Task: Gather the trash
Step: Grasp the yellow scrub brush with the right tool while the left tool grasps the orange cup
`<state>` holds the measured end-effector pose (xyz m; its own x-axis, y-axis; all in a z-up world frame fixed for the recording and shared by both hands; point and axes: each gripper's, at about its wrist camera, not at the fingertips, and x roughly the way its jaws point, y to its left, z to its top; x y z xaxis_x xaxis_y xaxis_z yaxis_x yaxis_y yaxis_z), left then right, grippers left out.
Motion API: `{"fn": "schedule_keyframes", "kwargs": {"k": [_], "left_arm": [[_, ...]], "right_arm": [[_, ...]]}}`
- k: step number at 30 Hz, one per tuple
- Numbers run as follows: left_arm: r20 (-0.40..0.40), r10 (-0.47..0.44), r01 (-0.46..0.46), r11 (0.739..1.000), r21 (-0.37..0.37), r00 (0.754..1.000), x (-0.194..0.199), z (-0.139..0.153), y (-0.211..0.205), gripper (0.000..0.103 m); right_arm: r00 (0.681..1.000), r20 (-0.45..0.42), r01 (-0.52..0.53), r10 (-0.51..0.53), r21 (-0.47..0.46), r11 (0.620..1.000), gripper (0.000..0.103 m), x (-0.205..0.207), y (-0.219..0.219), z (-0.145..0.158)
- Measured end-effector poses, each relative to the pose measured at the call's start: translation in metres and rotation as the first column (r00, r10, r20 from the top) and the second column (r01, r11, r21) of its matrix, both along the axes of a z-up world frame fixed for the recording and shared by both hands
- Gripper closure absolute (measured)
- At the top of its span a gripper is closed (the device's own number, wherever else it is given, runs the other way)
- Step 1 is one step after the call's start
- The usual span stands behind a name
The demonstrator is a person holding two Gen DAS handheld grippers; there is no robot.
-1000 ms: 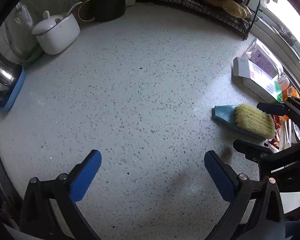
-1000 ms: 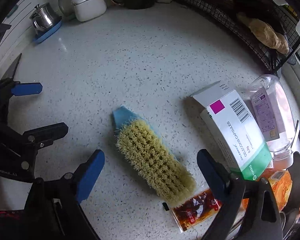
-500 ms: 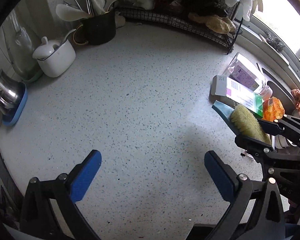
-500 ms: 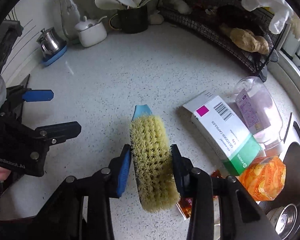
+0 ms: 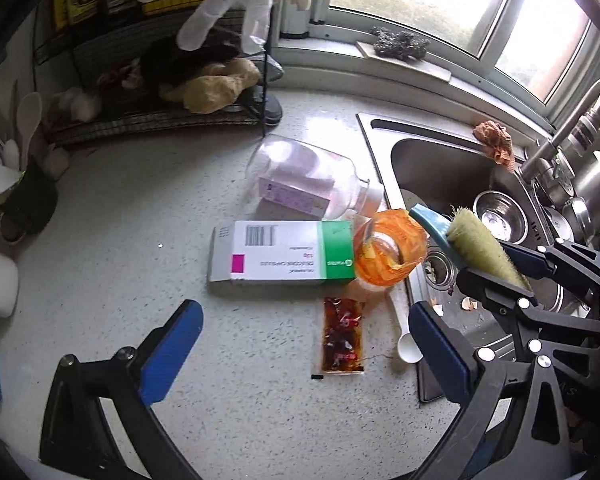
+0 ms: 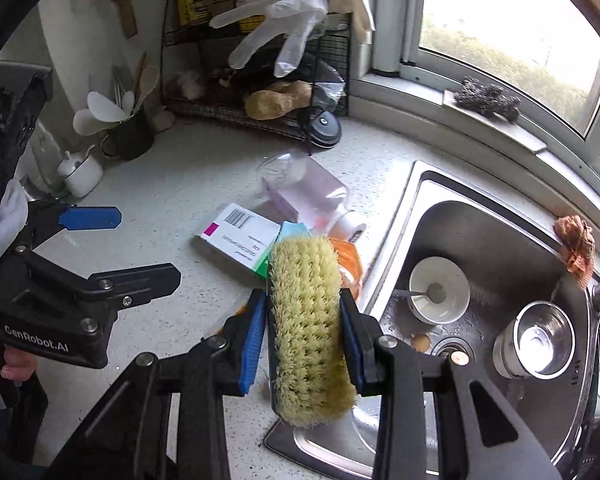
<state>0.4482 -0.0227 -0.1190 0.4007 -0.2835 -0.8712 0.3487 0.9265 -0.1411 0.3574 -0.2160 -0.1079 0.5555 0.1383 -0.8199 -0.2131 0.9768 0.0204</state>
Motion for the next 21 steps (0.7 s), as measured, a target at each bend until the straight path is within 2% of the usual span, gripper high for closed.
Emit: {"fn": "schedule_keyframes", "kwargs": {"k": [4,8,12,14,18,20,21], "left_arm": [[-0.037,-0.101,0.101,0.995,0.005,0.994,0.018,-0.013,-0.033,0.001],[-0.054,-0.212,0.213,0.977,0.021,0.976,0.032,-0.029,-0.067,0.001],[-0.072,-0.273,0.277,0.960,0.045,0.959,0.042,-0.048,-0.092,0.001],[-0.076,-0.286,0.291,0.956,0.051,0.955,0.046,-0.055,-0.100,0.013],[-0.089,-0.303,0.308,0.949,0.061,0.949,0.054,-0.064,-0.110,0.027],[-0.092,-0.304,0.311,0.948,0.068,0.948,0.055,-0.068,-0.112,0.037],[-0.085,-0.305,0.311,0.948,0.074,0.949,0.054,-0.068,-0.112,0.038]], "right_arm": [[0.994,0.005,0.114,-0.114,-0.017,0.993,0.070,0.001,-0.025,-0.003],[0.977,-0.013,0.212,-0.212,-0.010,0.977,0.070,-0.008,-0.049,-0.007],[0.958,-0.039,0.285,-0.286,-0.014,0.958,0.070,-0.006,-0.066,-0.016],[0.951,-0.045,0.304,-0.305,-0.019,0.952,0.070,-0.007,-0.070,-0.018],[0.945,-0.049,0.323,-0.323,-0.021,0.946,0.070,-0.009,-0.073,-0.020],[0.944,-0.050,0.326,-0.327,-0.017,0.945,0.070,-0.010,-0.073,-0.020],[0.944,-0.048,0.327,-0.327,-0.015,0.945,0.070,-0.011,-0.073,-0.020]]}}
